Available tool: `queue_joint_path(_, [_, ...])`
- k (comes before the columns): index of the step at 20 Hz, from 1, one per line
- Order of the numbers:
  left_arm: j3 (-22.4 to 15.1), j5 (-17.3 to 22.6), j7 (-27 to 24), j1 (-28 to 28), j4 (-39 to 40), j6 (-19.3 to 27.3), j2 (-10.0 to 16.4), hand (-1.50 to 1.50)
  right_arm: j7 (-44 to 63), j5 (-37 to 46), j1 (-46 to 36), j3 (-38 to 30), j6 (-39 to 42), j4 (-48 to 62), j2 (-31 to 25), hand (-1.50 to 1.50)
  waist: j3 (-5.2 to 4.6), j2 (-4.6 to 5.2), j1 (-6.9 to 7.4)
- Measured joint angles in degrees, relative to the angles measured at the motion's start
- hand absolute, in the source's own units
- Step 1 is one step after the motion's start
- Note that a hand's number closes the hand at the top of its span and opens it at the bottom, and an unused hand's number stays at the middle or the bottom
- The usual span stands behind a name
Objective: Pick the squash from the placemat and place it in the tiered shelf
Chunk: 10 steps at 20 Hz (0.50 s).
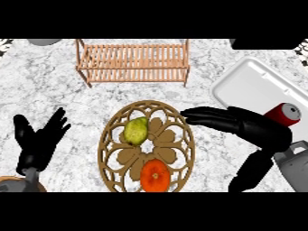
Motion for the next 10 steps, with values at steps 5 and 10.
queue_joint_path(5, [0.0,-1.6,0.7,-0.2,-0.5,0.4,-1.5,0.00,9.4,4.9,2.6,1.6,-2.2,-6.8,3.1,-1.50,0.03,0.00,0.10])
queue_joint_path(10, [0.9,-2.6,0.7,-0.5,0.0,-0.4,-2.4,0.00,13.7,11.7,4.2,3.9,-1.6,-9.4,5.6,-1.50,0.08,0.07,0.25])
